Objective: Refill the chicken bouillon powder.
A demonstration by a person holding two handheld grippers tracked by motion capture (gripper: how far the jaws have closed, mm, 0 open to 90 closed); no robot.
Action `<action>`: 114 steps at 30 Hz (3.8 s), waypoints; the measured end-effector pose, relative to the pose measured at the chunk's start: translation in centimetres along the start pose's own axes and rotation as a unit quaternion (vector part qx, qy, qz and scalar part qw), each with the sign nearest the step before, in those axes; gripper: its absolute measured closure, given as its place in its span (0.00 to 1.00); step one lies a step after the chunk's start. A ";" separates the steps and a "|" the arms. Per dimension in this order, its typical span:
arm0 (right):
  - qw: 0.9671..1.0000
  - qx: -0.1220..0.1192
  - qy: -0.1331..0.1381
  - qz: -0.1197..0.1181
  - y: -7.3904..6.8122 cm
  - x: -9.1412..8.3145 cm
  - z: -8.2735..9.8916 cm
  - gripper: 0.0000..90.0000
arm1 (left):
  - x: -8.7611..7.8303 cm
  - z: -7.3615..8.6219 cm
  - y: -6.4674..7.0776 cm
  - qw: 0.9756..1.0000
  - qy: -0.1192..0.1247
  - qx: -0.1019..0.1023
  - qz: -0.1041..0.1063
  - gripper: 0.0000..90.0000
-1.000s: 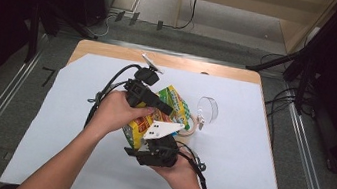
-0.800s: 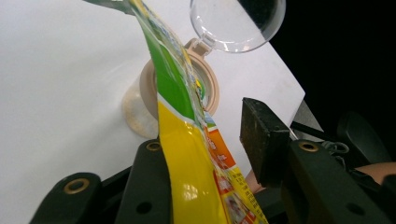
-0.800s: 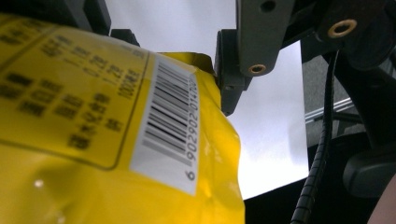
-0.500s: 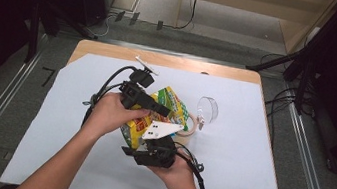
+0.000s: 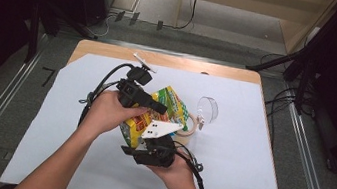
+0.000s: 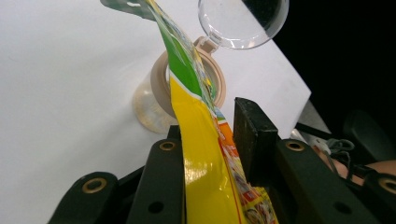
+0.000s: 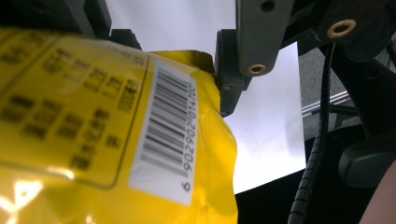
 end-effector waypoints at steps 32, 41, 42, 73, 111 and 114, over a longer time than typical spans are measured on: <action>1.000 0.003 0.004 0.002 -0.2 0.2 -1.0 0.72 | -0.1 -1.1 -0.3 0.999 0.010 -0.018 0.026 0.79; 1.000 0.006 0.007 0.004 -0.2 -0.3 -1.4 0.72 | -0.3 -1.4 -0.8 0.997 0.022 -0.046 0.057 0.75; 1.000 0.006 0.007 0.004 -0.2 -0.3 -1.4 0.72 | -0.3 -1.4 -0.8 0.997 0.022 -0.046 0.057 0.74; 1.000 0.005 0.011 0.020 -0.1 -0.4 -1.7 0.72 | -0.3 -2.1 -1.1 1.000 0.017 -0.017 0.006 0.85; 0.999 0.038 0.020 0.012 1.5 -0.9 -2.1 0.72 | 1.2 -4.1 -0.7 0.999 -0.023 -0.022 -0.011 0.84; 0.999 0.035 0.019 0.013 1.5 -0.9 -2.1 0.72 | 1.1 -4.0 -0.7 0.999 -0.024 -0.022 -0.012 0.84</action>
Point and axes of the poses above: each handheld gripper's, and its own axes: x roughly forward along the jaws, z roughly out of its underside, y roughly to its right, the point moved 8 cm from there along x, roughly forward along the jaws, and after that the axes turned 4 degrees about x, right-handed, at the moved point
